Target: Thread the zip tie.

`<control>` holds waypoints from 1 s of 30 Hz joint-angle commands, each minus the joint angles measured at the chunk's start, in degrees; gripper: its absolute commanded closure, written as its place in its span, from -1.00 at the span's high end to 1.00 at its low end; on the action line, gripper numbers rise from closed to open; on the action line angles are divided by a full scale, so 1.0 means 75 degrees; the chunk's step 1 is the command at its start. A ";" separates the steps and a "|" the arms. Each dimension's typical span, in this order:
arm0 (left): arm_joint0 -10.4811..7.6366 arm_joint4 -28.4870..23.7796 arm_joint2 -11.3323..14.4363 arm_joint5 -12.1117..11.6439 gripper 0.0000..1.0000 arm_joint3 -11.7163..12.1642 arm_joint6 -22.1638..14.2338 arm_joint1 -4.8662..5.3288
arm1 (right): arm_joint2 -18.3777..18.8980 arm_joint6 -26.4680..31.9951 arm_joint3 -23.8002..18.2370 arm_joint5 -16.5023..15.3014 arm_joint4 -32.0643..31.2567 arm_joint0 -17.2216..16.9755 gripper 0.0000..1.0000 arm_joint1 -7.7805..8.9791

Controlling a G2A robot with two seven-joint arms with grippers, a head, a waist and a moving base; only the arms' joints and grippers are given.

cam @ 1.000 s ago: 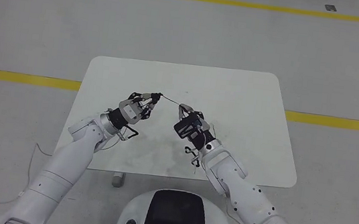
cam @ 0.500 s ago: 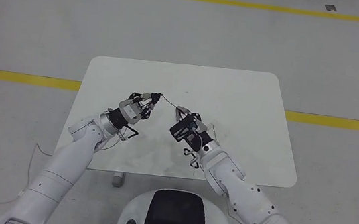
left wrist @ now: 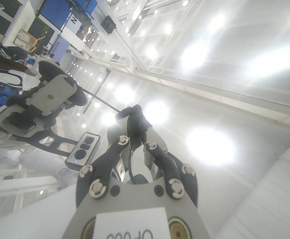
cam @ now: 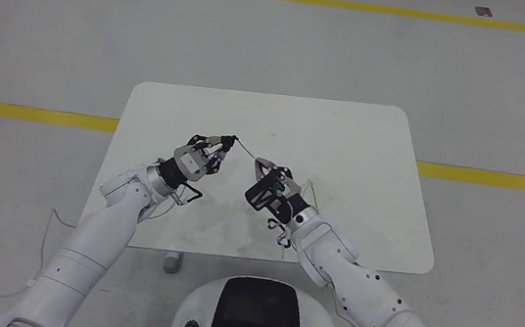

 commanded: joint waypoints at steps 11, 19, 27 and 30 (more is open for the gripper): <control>0.0000 0.0000 0.0000 0.0000 -1.00 0.0000 0.0000 0.0000 | 0.0009 -0.0167 -0.0153 -0.0073 0.0000 -0.0029 -0.38 0.0058; 0.0000 0.0000 0.0000 0.0000 -1.00 0.0000 0.0000 0.0000 | 0.0183 -0.0372 -0.0396 -0.0278 0.0311 -0.0167 -0.54 -0.0021; 0.0000 0.0000 0.0000 0.0000 -1.00 0.0000 0.0000 0.0000 | 0.0441 -0.0273 -0.0763 -0.0456 0.0856 -0.0389 -0.58 -0.0084; 0.0000 0.0000 0.0000 0.0000 -1.00 0.0000 0.0000 0.0000 | 0.0432 -0.0136 -0.0883 -0.0565 0.0910 -0.0428 -0.46 -0.0116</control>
